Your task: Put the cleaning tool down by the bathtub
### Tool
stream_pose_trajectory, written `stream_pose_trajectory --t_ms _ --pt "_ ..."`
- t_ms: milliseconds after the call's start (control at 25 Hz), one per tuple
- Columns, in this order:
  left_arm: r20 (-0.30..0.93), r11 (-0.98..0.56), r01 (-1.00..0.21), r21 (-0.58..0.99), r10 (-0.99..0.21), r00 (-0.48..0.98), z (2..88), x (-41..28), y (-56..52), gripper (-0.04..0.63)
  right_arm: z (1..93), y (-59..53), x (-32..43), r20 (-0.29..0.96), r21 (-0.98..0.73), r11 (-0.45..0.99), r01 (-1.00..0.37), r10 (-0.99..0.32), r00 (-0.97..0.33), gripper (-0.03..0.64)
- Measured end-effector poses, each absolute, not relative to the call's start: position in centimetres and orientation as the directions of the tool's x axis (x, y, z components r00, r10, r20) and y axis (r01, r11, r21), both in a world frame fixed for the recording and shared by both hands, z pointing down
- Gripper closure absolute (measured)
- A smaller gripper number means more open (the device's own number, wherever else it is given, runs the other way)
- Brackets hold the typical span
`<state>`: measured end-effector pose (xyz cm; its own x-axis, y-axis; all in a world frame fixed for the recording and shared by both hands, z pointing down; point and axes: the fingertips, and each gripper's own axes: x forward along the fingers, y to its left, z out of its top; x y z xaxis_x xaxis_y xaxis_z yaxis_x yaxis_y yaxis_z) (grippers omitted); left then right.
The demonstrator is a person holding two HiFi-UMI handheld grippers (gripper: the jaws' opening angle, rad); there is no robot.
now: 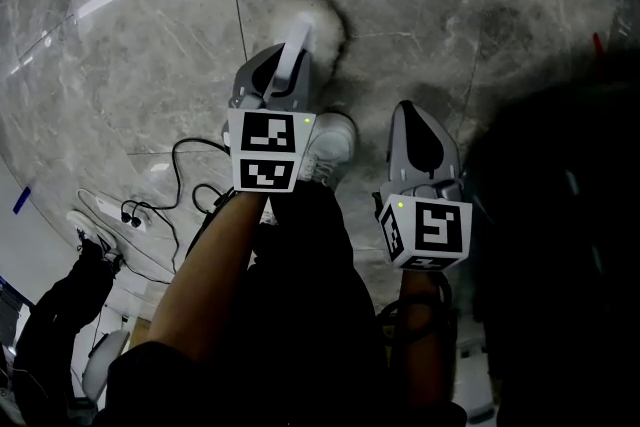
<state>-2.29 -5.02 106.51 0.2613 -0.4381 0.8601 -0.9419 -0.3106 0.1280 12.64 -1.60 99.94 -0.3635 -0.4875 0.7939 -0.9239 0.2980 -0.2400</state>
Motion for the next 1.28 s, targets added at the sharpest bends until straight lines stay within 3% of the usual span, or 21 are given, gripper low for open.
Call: stream_pose_trajectory --t_ms 680,800,1280 --pt "0.853 -0.391 -0.913 0.121 -0.429 0.297 106.8 -1.3 -5.8 0.511 100.5 -2.8 12.3 0.790 -0.236 0.293 -0.927 -0.498 -0.358 0.603" --pt "0.846 -0.406 -0.906 0.121 -0.436 0.308 106.7 -1.1 -6.0 0.468 100.5 -2.8 11.9 0.788 -0.237 0.301 -0.924 -0.496 -0.364 0.603" --pt "0.830 -0.390 -0.911 0.136 -0.457 0.320 103.9 -1.6 -5.9 0.413 98.2 -3.4 11.6 0.777 -0.234 0.306 -0.923 -0.512 -0.367 0.603"
